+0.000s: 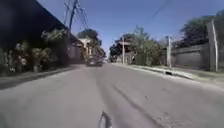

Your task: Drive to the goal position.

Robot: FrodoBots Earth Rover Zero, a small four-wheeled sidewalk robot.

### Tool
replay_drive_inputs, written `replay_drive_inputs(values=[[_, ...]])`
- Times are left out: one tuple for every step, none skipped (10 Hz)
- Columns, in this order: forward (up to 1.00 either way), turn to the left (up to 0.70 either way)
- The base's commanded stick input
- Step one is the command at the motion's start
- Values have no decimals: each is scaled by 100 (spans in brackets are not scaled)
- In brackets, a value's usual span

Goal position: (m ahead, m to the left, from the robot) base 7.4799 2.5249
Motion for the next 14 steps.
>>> replay_drive_inputs(values=[[100,-3],[100,-3],[100,-3],[100,-3],[100,-3],[100,-3],[100,-3],[100,-3],[100,-3],[100,-3],[100,-3],[100,-3],[100,-3],[100,-3]])
